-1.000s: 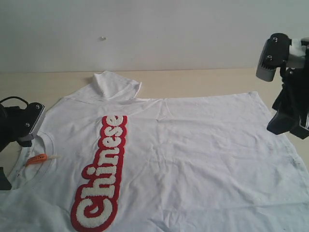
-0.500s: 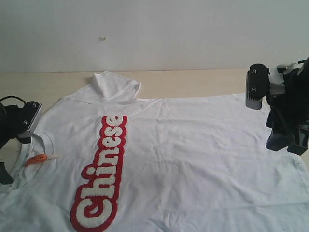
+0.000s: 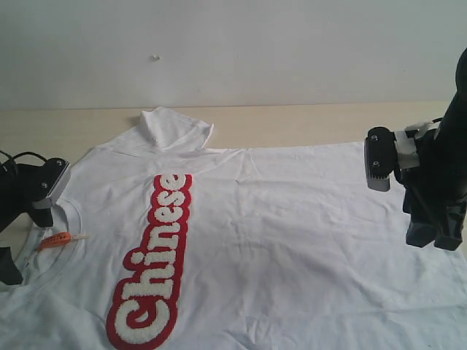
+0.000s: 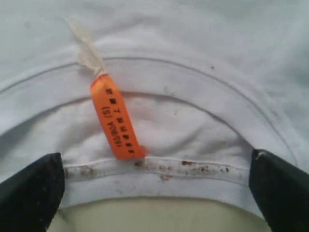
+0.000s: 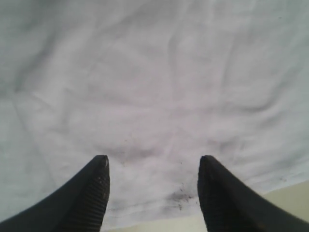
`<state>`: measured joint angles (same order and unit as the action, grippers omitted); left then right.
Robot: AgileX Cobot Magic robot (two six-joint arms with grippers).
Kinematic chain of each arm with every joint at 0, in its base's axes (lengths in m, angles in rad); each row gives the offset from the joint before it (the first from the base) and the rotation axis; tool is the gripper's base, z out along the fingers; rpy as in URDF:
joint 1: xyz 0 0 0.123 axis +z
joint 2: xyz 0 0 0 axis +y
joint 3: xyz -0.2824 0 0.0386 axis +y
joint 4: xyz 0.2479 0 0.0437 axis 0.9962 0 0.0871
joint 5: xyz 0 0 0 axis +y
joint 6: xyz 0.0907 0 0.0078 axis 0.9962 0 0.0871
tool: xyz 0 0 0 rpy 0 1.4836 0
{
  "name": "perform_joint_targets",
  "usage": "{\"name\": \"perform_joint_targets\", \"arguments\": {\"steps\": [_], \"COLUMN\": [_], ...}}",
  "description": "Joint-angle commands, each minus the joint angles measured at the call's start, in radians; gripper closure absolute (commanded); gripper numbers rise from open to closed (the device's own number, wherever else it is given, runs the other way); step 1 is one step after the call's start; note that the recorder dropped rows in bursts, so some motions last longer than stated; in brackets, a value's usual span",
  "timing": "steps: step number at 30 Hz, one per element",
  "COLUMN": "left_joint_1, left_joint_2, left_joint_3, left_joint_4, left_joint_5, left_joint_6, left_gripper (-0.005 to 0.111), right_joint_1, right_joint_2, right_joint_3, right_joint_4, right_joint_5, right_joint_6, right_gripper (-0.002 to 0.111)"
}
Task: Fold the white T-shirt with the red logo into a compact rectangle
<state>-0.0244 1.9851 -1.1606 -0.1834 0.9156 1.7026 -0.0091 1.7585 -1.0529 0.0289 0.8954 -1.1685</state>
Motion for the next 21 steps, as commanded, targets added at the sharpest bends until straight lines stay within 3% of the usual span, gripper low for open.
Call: {"name": "perform_joint_targets", "arguments": {"steps": [1,21], "left_joint_1": [0.002,0.004], "left_joint_2": [0.022,0.064], "left_joint_3": [-0.078,-0.081], "left_joint_4": [-0.010,0.016], "left_joint_5": [0.078,0.042], "left_joint_6": [-0.041,-0.066], "left_gripper": [0.003,0.003], "right_joint_1": [0.003,-0.059], "right_joint_2": [0.000,0.061], "right_joint_3": [0.002,0.002], "right_joint_4": [-0.100,-0.194], "right_joint_5": [-0.005,-0.060], "right_joint_6": [-0.009,-0.099], "right_gripper": [0.054,0.054]}}
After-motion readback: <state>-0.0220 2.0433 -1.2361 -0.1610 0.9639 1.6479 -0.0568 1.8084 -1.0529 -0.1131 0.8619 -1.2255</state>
